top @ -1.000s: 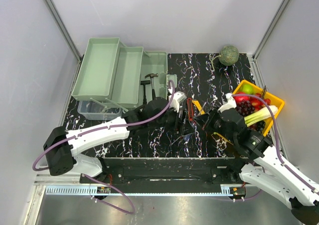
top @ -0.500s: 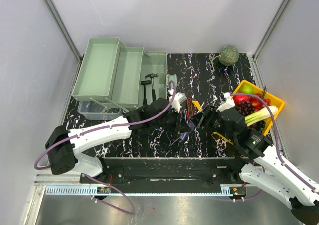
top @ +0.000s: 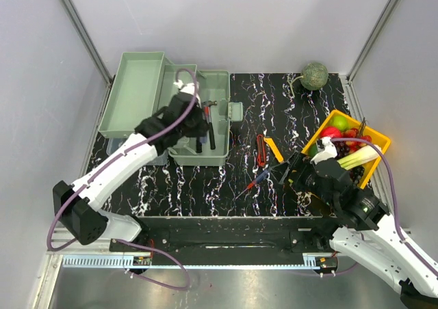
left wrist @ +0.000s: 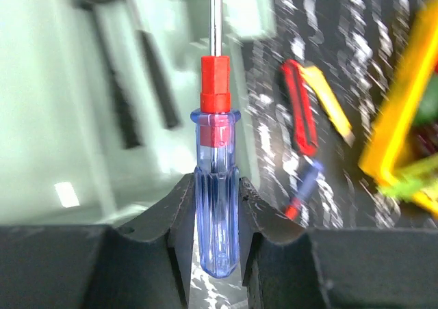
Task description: Pack the tool kit
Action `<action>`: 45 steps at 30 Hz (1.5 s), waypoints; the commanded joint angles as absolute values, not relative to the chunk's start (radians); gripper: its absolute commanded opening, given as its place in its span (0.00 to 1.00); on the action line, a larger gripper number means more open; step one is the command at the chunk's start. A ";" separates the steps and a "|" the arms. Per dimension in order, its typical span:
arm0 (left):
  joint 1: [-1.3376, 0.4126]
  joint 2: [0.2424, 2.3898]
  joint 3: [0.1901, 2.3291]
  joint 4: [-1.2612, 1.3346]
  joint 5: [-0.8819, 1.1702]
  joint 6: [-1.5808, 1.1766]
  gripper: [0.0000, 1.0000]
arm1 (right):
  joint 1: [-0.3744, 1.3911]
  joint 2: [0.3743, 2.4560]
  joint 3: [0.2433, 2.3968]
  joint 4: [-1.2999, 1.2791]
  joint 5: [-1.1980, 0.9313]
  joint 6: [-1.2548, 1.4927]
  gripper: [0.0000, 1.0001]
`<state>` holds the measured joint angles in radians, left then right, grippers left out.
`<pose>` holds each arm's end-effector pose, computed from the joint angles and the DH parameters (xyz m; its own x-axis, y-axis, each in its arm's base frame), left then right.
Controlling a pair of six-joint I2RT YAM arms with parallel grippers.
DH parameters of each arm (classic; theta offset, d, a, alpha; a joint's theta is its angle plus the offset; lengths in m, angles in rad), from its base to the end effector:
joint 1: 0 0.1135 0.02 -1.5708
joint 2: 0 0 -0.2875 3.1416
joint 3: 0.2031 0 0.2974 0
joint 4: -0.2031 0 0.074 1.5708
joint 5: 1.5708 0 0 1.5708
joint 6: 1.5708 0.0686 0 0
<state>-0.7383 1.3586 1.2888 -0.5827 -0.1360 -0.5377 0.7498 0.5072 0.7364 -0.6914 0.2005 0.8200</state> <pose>0.2777 -0.2401 0.3479 -0.6864 -0.0614 -0.7246 0.2743 0.9009 -0.3362 0.1302 0.1025 0.3148 -0.6155 0.4059 -0.6756 -0.1280 0.7943 0.5938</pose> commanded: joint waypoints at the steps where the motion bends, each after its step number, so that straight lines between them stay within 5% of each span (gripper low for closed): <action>1: -0.618 1.367 1.400 -0.698 -0.290 -0.421 0.00 | 0.747 0.515 0.726 -0.730 0.238 0.864 0.89; 10: -0.508 1.506 1.483 -0.758 -0.396 -0.296 0.01 | 0.747 0.578 0.695 -0.721 0.224 0.897 0.88; 17: -0.423 1.569 1.477 -0.710 -0.279 -0.201 0.06 | 0.746 0.588 0.675 -0.719 0.210 0.910 0.88; 32: -0.390 1.537 1.497 -0.697 -0.151 -0.242 0.58 | 0.746 0.744 0.650 -0.713 0.304 1.037 0.81; 45: -0.397 1.106 1.327 -0.581 0.129 -0.314 0.70 | 0.746 1.211 0.817 -0.615 0.373 1.170 0.70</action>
<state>-0.3981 1.2263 1.3922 -0.6548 0.0399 -0.2810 0.7498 1.1091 0.7048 -0.6510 0.3027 1.0878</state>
